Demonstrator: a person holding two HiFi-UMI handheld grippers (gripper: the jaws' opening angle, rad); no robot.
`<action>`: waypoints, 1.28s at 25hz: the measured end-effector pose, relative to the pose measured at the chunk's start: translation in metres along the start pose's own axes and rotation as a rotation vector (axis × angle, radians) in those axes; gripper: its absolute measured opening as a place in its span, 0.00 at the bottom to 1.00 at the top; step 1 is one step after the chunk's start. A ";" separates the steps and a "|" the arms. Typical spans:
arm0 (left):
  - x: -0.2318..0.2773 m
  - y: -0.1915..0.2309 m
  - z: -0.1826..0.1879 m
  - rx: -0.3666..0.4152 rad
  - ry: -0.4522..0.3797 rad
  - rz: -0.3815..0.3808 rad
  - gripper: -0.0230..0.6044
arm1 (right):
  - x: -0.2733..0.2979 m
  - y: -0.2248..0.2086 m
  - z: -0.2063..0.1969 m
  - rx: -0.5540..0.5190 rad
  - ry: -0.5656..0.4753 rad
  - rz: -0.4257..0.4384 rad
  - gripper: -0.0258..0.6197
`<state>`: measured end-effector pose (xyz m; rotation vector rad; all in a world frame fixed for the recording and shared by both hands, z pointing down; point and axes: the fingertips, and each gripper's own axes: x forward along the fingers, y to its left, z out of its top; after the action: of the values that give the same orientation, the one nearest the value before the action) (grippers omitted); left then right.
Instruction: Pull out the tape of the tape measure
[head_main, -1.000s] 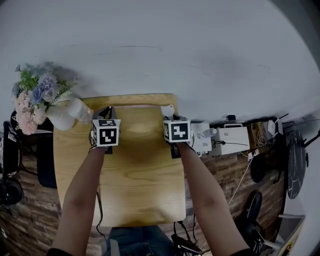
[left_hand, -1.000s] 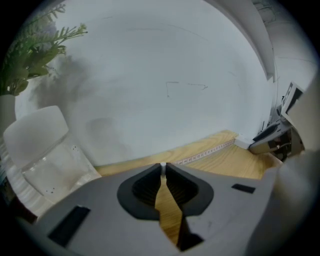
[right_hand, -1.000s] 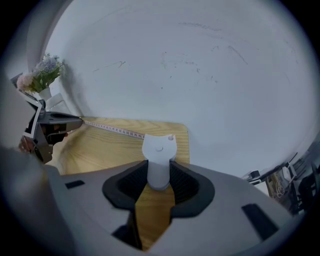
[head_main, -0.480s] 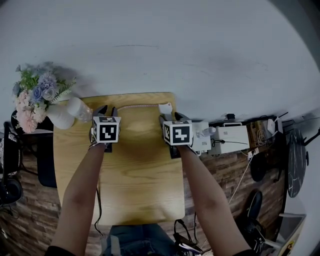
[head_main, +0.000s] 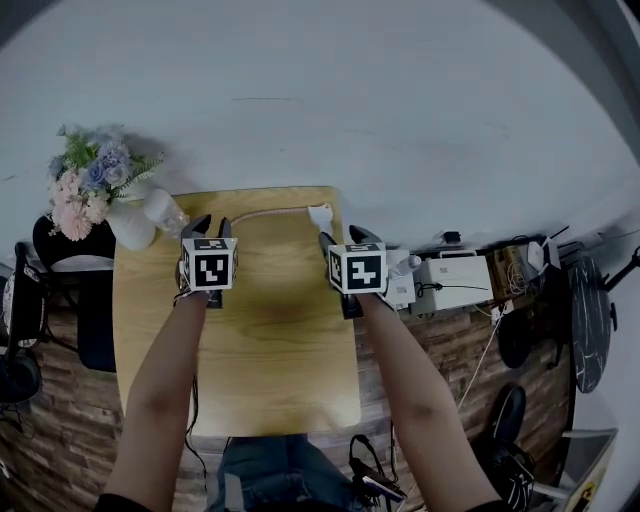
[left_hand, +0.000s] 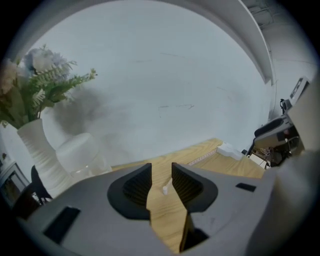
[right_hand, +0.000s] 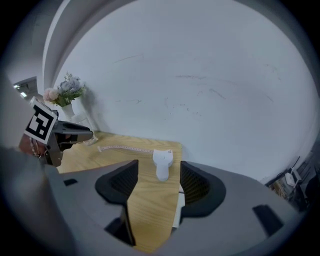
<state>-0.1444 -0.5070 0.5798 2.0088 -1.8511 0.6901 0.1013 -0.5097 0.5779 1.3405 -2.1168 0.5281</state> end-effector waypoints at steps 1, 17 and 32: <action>-0.007 -0.001 0.002 -0.003 -0.009 0.004 0.22 | -0.007 0.001 -0.001 -0.001 -0.003 0.003 0.46; -0.157 -0.033 0.032 -0.052 -0.193 -0.008 0.27 | -0.144 0.028 -0.002 -0.041 -0.131 0.040 0.43; -0.264 -0.064 0.061 0.012 -0.362 -0.099 0.34 | -0.260 0.068 0.024 -0.133 -0.361 0.118 0.41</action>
<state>-0.0847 -0.3130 0.3902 2.3380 -1.9185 0.3252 0.1194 -0.3186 0.3883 1.3185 -2.4852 0.1943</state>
